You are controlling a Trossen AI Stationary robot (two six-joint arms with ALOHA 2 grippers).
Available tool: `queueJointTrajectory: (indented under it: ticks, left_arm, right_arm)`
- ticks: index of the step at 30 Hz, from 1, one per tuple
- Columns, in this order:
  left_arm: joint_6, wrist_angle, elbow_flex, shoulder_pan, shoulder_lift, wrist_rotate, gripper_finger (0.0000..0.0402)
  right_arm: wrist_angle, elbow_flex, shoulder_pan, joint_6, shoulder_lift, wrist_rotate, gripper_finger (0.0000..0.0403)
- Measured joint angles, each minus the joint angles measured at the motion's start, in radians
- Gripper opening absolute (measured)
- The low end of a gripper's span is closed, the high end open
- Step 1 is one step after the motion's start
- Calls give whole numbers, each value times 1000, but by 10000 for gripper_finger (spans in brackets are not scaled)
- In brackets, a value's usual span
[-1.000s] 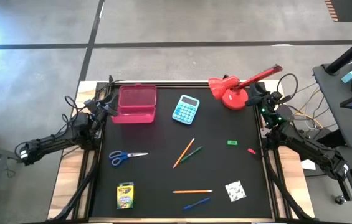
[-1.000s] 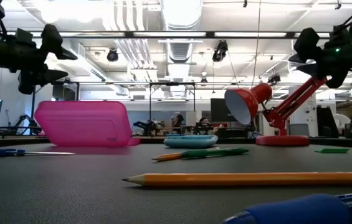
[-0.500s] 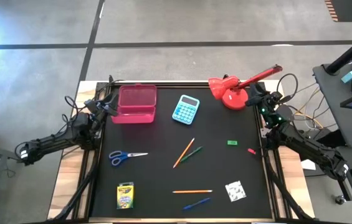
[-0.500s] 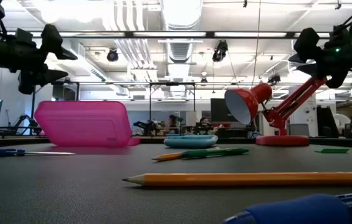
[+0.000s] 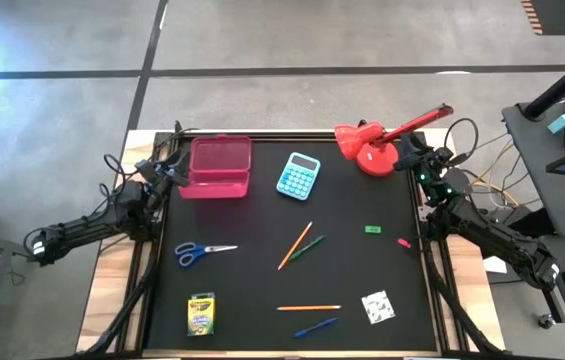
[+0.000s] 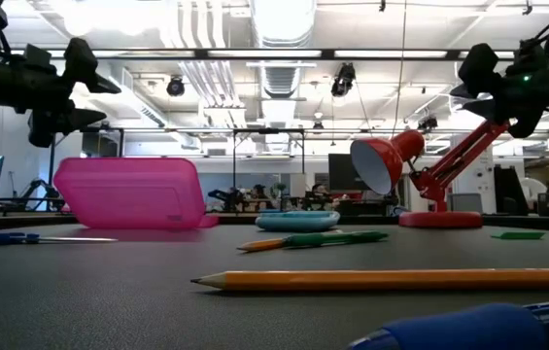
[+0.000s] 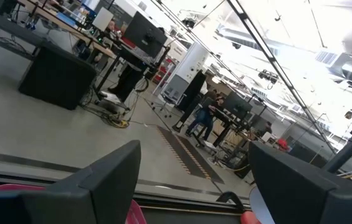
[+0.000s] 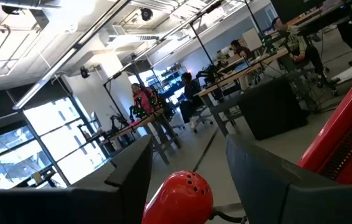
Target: Pack school essentials
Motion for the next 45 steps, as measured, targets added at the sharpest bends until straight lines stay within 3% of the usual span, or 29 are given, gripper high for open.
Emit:
queueJointTrajectory:
  ticks: [33,38,45]
  left_arm:
    - [0,0,0,0,0,0,280]
    - [0,0,0,0,0,0,280]
    - [0,0,0,0,0,0,280]
  right_arm:
    - [42,0,-17,13,26,0,194]
    - [82,0,-17,287,28,-10,194]
    - [92,8,-17,640,28,-108,194]
